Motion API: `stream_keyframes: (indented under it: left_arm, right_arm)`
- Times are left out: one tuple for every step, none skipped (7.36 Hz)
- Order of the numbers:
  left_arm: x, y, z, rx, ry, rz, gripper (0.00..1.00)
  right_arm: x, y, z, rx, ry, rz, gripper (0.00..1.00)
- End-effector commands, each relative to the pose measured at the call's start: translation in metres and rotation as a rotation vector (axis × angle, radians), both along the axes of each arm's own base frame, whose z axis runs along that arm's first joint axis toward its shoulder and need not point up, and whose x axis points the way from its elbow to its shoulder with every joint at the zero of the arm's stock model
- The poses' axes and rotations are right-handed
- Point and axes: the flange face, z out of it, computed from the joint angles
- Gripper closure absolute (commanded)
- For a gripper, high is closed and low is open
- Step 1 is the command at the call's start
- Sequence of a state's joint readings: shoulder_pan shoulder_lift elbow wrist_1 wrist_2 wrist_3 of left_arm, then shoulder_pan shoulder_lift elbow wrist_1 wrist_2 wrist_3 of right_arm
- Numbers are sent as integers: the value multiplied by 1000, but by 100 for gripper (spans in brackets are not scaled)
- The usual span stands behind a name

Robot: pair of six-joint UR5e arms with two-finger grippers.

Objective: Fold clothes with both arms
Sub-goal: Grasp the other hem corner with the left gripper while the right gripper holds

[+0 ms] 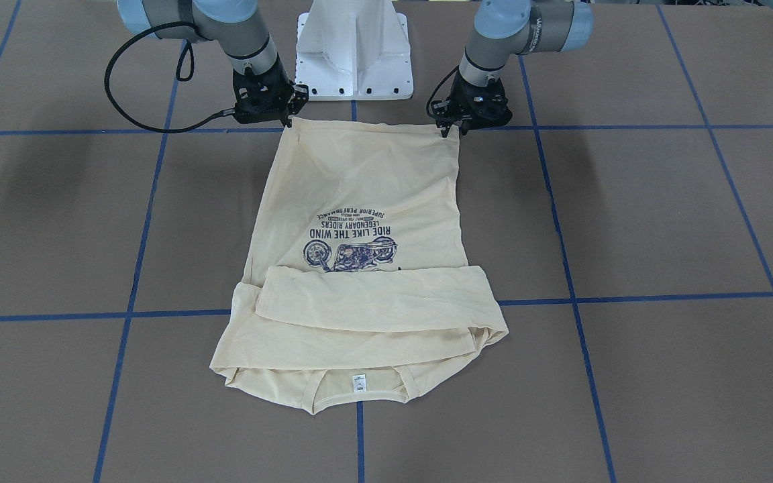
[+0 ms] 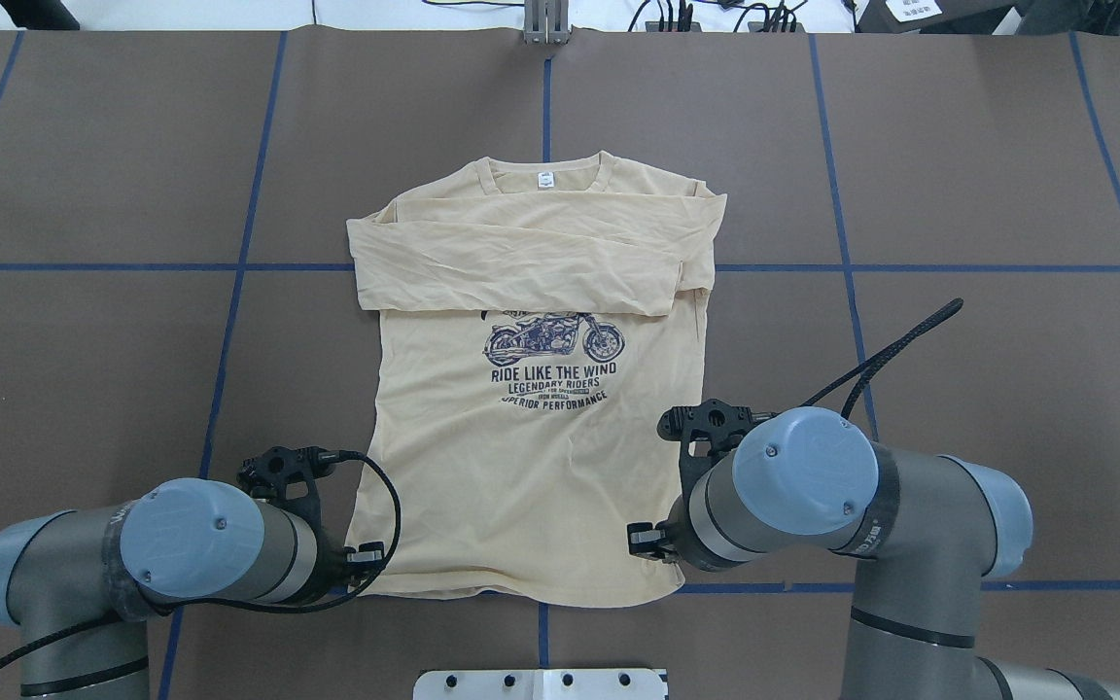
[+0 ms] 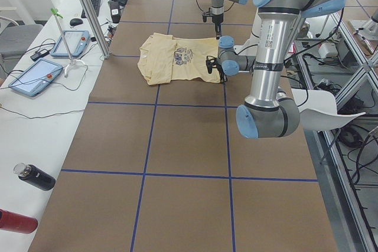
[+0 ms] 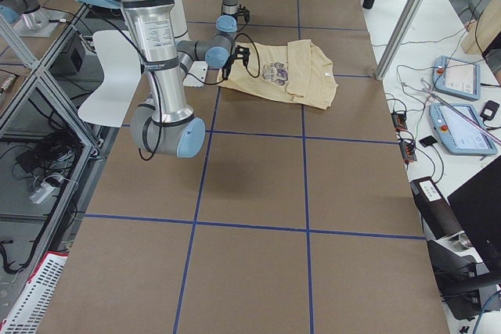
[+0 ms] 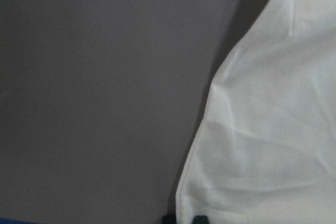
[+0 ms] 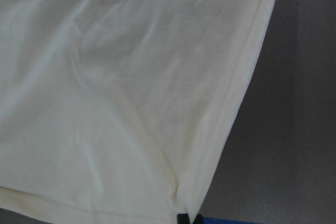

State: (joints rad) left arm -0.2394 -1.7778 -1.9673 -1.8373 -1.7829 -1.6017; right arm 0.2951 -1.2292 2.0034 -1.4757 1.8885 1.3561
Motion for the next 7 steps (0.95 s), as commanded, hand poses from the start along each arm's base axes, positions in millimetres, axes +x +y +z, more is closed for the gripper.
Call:
stream_keyframes:
  left_arm:
    - [-7,0,-11,4,22,-1,100]
    - [-17,1,-25,6,32,-2,100]
    - [-33,5,-41,8,8,3,100]
    - [-41,11,-48,4,-11,11,100]
    - [-44,16,-55,7,2,18,100]
    - [-37,37,-57,11,8,62,100]
    - [-28,65,-61,15,18,124,100]
  right_arm:
    - [2,-2,0,-3,0,0,100]
    - [5,-2,0,-14,-5,-7,100]
    - [12,-2,-4,-26,-15,-15,100]
    - [29,-2,9,-63,-3,-32,100]
    - [43,3,15,-71,-1,-40,100]
    - [51,7,24,-78,12,-42,100]
    - [58,13,41,-106,38,-63,100]
